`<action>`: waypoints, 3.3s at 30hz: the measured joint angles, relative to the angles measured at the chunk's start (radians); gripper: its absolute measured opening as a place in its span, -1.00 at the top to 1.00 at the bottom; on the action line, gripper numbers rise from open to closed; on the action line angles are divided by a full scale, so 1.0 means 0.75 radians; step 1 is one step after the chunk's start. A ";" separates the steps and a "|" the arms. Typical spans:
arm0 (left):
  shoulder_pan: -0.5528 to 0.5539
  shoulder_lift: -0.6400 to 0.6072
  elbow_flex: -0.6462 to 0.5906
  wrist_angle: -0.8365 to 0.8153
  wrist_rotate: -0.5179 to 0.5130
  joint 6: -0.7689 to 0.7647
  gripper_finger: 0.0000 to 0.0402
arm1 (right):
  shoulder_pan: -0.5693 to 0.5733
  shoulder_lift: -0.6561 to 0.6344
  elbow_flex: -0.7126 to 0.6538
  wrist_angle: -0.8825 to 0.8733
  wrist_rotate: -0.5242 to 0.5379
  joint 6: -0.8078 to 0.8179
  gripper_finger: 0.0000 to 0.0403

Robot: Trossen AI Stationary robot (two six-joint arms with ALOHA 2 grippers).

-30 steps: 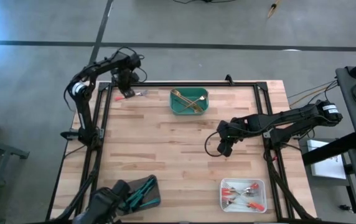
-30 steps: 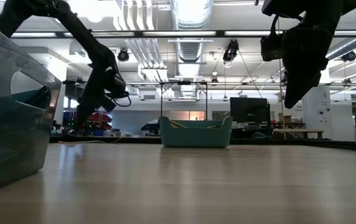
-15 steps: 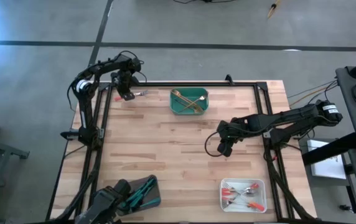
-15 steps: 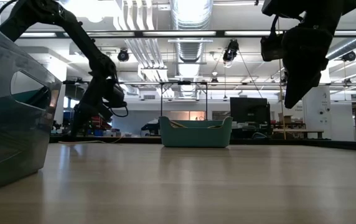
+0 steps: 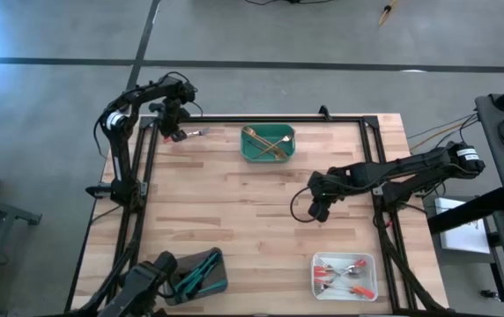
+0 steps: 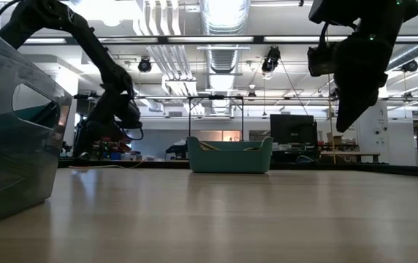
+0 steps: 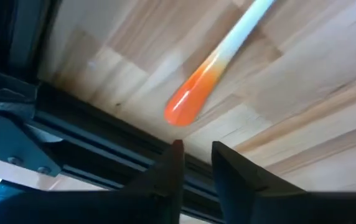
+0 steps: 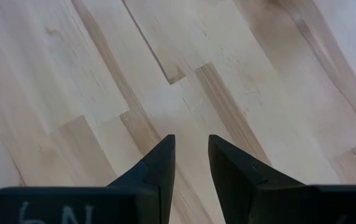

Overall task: Sort silverware by color (type)
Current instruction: Put the orange fork into the white bin

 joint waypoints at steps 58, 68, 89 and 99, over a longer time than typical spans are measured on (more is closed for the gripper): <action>0.000 0.096 -0.014 0.082 0.147 -0.304 1.00 | 0.000 -0.001 -0.025 0.040 0.000 0.010 0.56; -0.225 0.096 -0.018 0.060 0.247 -0.210 1.00 | -0.009 -0.001 -0.025 0.049 0.000 -0.009 0.56; -0.575 0.090 -0.008 0.122 0.380 -0.232 1.00 | -0.009 -0.001 -0.025 0.049 -0.001 -0.010 0.56; -0.551 -0.002 -0.007 0.112 0.456 -0.296 0.93 | -0.021 0.000 -0.025 0.048 -0.002 -0.042 0.56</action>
